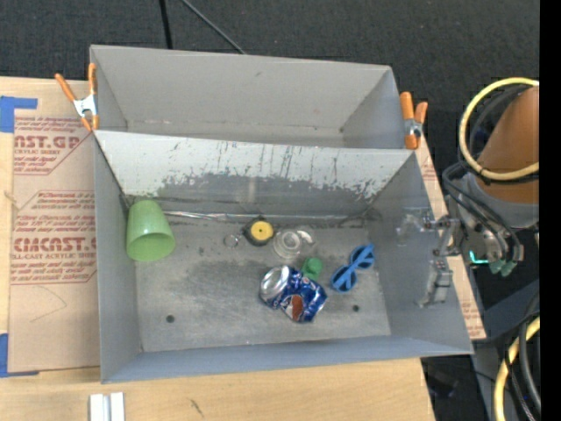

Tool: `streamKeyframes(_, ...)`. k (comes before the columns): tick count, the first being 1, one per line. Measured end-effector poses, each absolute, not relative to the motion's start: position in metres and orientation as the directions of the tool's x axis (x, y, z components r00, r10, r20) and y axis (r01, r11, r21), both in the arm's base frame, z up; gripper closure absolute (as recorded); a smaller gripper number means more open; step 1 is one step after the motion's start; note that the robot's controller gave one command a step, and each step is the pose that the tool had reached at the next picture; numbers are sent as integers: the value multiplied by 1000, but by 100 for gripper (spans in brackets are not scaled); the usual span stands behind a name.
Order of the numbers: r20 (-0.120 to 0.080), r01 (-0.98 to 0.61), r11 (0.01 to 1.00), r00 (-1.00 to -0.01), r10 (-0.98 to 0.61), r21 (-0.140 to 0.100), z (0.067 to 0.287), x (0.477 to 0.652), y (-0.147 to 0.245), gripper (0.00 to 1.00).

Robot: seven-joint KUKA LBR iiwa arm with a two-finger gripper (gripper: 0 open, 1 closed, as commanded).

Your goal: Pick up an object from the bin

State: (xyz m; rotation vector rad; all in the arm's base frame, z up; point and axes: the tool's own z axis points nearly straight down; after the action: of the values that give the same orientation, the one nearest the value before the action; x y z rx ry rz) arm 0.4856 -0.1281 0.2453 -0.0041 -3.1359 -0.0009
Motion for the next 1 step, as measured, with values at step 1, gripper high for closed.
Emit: streamKeyframes(1,2,-203,979,-979,-203,3,98,548,-88,0)
